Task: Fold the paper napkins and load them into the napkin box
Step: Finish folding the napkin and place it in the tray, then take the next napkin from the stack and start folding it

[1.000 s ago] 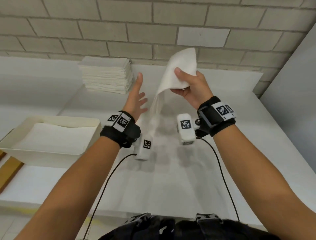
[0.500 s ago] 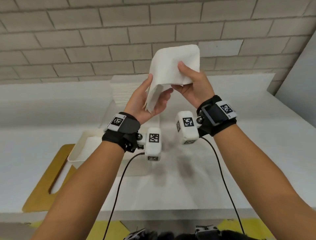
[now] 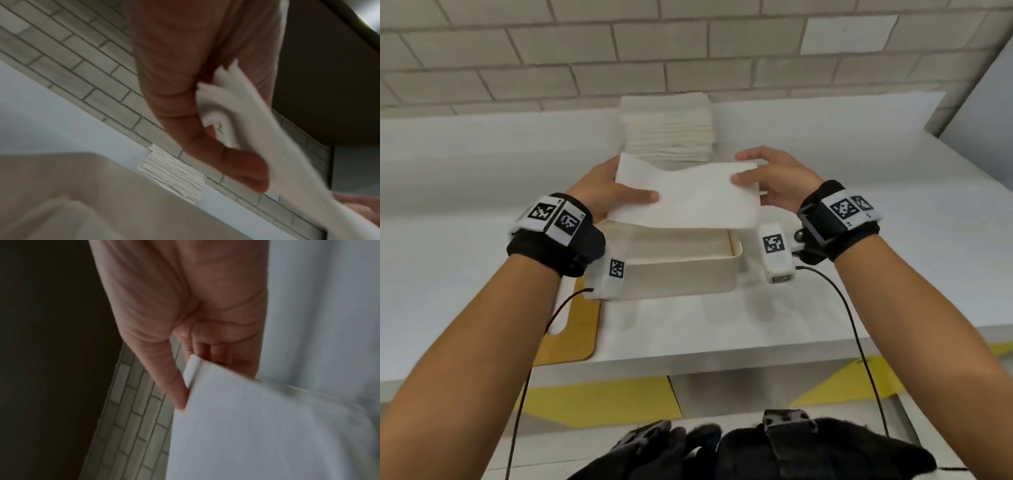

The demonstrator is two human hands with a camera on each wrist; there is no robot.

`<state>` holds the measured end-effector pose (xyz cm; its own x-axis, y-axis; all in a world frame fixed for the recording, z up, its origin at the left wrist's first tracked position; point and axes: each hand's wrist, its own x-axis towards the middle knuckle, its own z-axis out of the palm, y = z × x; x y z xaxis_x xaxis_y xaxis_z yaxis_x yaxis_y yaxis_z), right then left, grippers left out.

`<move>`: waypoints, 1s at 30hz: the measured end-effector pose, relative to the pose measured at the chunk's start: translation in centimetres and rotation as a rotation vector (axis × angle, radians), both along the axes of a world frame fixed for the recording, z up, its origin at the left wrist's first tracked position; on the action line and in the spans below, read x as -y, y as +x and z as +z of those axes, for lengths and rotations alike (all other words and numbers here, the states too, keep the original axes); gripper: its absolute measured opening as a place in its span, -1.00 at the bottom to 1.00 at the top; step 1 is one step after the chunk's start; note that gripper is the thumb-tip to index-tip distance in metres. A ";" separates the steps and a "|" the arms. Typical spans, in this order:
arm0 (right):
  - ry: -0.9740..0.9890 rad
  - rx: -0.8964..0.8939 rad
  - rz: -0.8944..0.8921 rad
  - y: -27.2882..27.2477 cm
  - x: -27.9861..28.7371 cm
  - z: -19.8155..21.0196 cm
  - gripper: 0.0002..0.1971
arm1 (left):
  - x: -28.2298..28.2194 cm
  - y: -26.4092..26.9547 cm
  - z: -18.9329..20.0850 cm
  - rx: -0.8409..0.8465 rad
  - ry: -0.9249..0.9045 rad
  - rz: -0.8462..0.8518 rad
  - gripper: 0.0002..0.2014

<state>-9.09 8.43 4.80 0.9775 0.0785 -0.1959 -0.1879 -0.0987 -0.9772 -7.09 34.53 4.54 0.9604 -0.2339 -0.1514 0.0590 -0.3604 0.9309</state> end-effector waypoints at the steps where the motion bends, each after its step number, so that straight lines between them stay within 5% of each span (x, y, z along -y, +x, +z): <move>1: -0.074 -0.019 0.031 0.1 -0.7 0.1 -0.53 | -0.7 0.0 -0.1 -0.002 0.059 0.030 -0.41; 10: -0.735 -0.109 0.258 0.8 -5.9 -0.1 -0.73 | -4.1 -0.4 -0.2 -0.258 0.435 -0.010 -0.80; 16: -1.065 -0.090 0.312 0.5 -7.8 1.0 -0.67 | -2.6 0.3 -0.8 -0.120 0.654 -0.043 -0.74; 23: -1.177 -0.108 0.293 0.6 -8.0 1.1 -0.65 | -1.7 0.5 -1.0 0.015 1.037 -0.144 -0.66; 30: -1.208 -0.081 0.310 0.7 -7.8 0.9 -0.67 | -0.7 0.8 -1.6 0.102 1.236 -0.151 -0.73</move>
<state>-8.42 16.24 5.69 0.9317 0.0314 -0.3620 -0.0517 -0.9746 -0.2177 -6.32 35.22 2.98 0.9566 -0.0968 -0.2748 -0.1113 -0.9931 -0.0378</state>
